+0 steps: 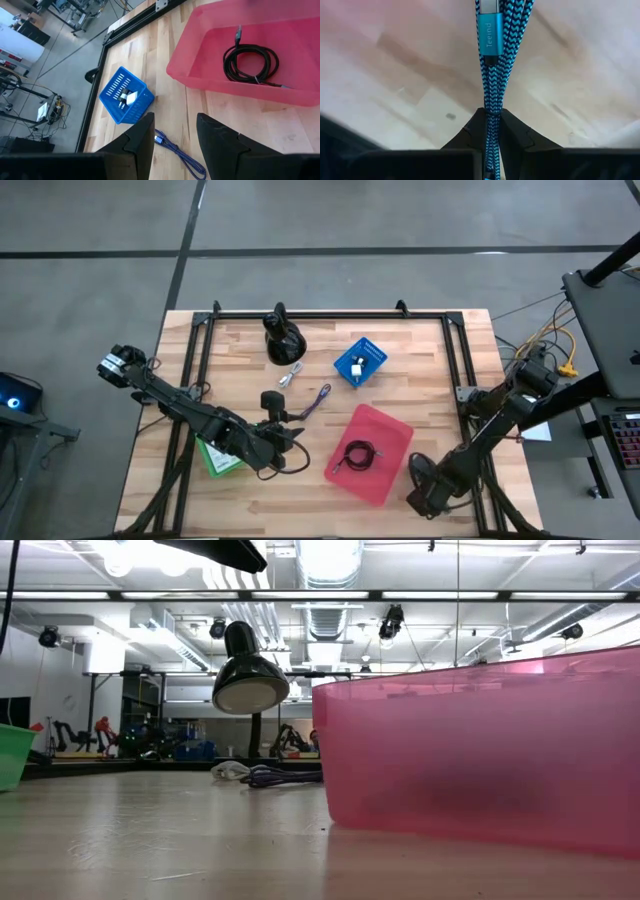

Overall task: Pick and place items into bin
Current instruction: Put the blue charger cable into the pink bin

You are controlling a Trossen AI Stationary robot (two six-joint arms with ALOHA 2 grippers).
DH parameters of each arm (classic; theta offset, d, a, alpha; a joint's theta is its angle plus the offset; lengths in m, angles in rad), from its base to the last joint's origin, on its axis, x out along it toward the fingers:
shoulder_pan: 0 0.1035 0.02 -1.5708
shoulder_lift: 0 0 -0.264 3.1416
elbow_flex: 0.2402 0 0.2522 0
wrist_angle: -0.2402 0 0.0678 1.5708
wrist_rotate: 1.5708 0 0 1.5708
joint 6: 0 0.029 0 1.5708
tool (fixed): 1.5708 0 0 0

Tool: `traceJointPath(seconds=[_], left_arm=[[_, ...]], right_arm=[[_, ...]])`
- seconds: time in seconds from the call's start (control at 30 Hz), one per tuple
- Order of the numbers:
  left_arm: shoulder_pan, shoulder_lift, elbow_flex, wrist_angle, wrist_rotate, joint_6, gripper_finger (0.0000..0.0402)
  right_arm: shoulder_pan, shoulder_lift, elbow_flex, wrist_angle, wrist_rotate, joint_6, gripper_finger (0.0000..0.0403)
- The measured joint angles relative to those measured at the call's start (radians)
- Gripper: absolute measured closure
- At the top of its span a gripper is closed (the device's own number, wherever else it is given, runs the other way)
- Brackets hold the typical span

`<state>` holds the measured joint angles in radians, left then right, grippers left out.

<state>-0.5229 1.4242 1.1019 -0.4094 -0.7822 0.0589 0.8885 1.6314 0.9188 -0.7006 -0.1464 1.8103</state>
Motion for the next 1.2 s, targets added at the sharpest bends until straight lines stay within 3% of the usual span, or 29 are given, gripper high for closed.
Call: traceJointPath(seconds=[0.1,0.23,0.43,0.73,0.93,1.2], left_arm=[[0.000,0.000,0.000,0.000,0.000,0.000,0.0271],[0.000,0.000,0.000,0.008,0.000,0.002,0.0271],[0.000,0.000,0.008,0.017,0.000,0.002,0.0271],[0.000,0.000,0.005,0.026,0.000,0.000,0.0271],[0.000,0.000,0.007,0.027,0.000,0.000,0.0271],[0.000,0.000,0.005,0.027,0.000,0.000,0.0271]], right_arm=[[0.022,0.000,0.041,0.000,0.055,-0.006,0.0384],[0.040,0.000,0.113,-0.002,0.204,-0.030,0.0384],[0.031,-0.001,0.247,-0.111,0.377,-0.228,0.0384],[-0.033,-0.002,0.415,-0.465,0.387,-0.348,0.0385],[-0.133,-0.002,0.415,-0.473,0.412,-0.549,0.0385],[-0.331,-0.002,0.411,-0.475,0.339,-0.849,0.0385]])
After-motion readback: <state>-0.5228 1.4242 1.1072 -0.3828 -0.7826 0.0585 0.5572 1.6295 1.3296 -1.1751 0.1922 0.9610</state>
